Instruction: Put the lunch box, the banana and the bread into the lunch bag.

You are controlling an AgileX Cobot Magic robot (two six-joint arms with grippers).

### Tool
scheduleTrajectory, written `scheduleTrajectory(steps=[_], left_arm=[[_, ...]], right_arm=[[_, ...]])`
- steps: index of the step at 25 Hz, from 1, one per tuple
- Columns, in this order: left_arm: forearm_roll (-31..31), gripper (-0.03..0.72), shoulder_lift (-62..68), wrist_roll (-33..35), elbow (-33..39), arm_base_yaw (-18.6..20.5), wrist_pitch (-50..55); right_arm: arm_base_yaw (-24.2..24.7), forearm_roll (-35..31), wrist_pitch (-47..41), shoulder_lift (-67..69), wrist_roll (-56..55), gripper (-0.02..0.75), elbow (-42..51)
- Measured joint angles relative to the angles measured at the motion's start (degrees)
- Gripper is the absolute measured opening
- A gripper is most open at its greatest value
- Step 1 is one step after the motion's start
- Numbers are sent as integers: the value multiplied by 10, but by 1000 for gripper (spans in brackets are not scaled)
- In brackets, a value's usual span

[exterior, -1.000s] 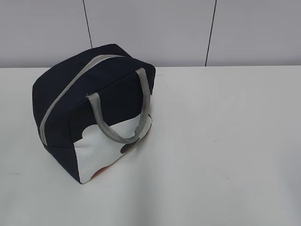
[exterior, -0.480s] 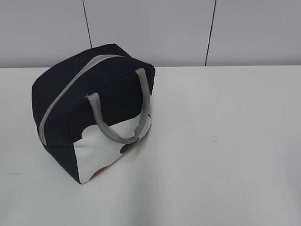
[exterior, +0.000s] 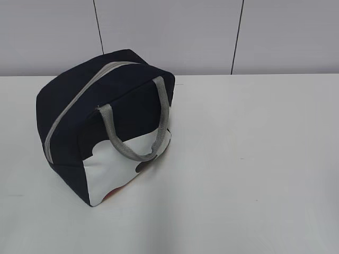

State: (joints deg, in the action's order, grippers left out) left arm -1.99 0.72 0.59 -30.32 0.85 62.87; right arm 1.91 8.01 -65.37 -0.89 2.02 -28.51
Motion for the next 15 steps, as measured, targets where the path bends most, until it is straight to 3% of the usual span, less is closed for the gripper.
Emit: scheduleTrajectory(steps=[15], left_arm=[[0, 237, 0, 0, 0, 0, 0]], right_arm=[[0, 0, 0, 0, -1, 393, 0]])
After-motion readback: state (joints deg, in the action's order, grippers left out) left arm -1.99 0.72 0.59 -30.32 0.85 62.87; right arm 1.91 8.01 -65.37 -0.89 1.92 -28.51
